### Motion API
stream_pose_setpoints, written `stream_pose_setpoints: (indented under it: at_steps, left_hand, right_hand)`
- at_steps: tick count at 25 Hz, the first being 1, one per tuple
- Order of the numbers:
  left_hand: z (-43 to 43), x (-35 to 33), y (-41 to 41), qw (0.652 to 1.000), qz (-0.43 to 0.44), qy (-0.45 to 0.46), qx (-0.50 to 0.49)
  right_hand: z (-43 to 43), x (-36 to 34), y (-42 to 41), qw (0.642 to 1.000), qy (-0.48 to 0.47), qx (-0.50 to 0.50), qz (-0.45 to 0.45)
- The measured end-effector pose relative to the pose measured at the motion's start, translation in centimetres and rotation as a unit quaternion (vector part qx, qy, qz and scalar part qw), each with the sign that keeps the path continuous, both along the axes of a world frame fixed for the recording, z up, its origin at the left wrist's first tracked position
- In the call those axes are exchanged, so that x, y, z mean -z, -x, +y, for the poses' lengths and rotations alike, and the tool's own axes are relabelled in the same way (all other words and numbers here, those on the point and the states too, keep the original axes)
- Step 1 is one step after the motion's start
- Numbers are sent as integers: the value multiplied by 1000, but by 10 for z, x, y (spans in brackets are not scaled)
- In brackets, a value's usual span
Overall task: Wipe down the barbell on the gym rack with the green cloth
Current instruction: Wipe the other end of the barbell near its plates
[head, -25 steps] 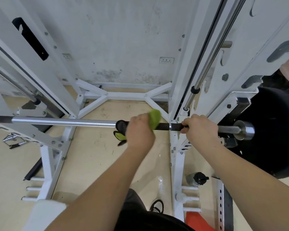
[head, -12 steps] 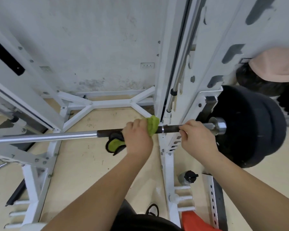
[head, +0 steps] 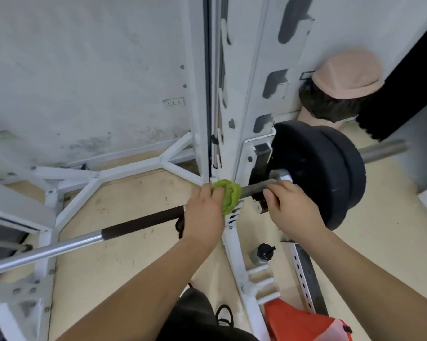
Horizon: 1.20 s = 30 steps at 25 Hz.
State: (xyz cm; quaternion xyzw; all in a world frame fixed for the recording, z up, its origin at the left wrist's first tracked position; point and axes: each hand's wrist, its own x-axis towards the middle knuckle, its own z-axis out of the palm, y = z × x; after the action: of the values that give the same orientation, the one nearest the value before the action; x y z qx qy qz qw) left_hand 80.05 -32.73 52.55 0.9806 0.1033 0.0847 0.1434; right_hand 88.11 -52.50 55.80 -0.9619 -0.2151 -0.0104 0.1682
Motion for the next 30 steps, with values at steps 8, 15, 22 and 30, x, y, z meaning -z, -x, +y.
stream_pose_setpoints:
  at_steps: [8,15,22,30]
  left_hand:
    - [23,1,-16,979,30,-21,202]
    - [-32,-23,-49,972,4,36,230]
    - [-70,-39,-84,960,73,-162,218]
    - [-15,-42,-22,973,180,-135,50]
  right_hand:
    - [-19,-80,-46,940,174,-19,-293]
    - [-26,-54,-63,962,24,130,-239]
    - [-32,-49,-66,959,52,123,-249]
    - [-39,-47,-65,946,102,111,-287]
